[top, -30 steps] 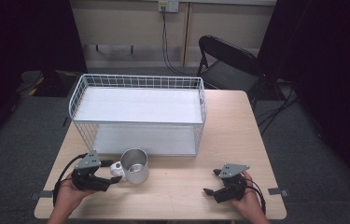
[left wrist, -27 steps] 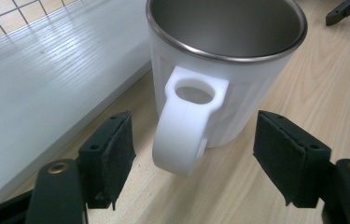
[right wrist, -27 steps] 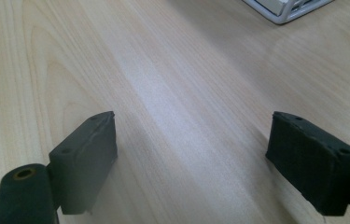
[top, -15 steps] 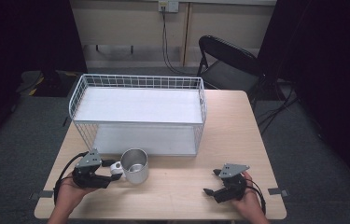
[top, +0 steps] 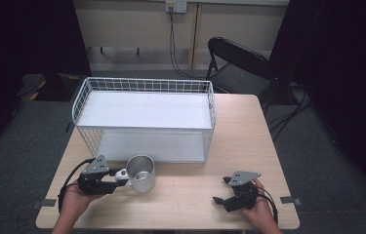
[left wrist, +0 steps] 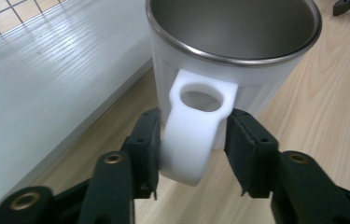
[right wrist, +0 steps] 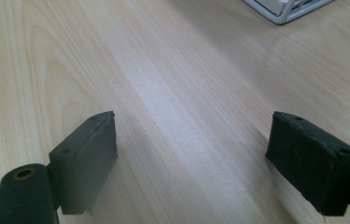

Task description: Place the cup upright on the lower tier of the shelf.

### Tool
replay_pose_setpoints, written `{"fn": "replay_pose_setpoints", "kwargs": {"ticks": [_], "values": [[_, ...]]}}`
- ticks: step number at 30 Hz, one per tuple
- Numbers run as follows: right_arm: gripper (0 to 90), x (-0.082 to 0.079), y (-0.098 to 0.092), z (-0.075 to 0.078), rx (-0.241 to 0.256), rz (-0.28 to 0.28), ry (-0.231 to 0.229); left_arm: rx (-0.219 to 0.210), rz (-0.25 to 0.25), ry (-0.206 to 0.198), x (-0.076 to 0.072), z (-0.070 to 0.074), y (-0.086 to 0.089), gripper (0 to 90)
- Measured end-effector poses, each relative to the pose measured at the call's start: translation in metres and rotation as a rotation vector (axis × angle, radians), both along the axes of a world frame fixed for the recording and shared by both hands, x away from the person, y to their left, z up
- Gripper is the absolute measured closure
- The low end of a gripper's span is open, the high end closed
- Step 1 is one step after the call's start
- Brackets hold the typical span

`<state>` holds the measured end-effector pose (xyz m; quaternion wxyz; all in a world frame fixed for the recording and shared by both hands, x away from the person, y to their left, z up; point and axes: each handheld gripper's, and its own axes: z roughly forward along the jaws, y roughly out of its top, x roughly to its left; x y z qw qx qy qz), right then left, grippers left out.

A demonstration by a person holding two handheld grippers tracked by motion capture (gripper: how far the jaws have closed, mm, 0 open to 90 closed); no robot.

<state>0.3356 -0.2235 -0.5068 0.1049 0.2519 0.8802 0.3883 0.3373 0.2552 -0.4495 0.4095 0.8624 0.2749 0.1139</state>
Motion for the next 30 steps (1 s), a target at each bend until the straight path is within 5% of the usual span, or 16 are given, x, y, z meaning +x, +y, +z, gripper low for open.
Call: {"fn": "replay_pose_setpoints", "kwargs": {"ticks": [11, 30], "values": [[15.2, 0.0000, 0.0000, 0.0000, 0.000, 0.000, 0.000, 0.023, -0.015, 0.004, -0.0014, 0.0018, -0.0004, 67.7], [15.2, 0.0000, 0.0000, 0.0000, -0.001, 0.000, 0.000, 0.022, -0.010, 0.021, -0.0027, 0.0018, -0.0027, 65.2]]}}
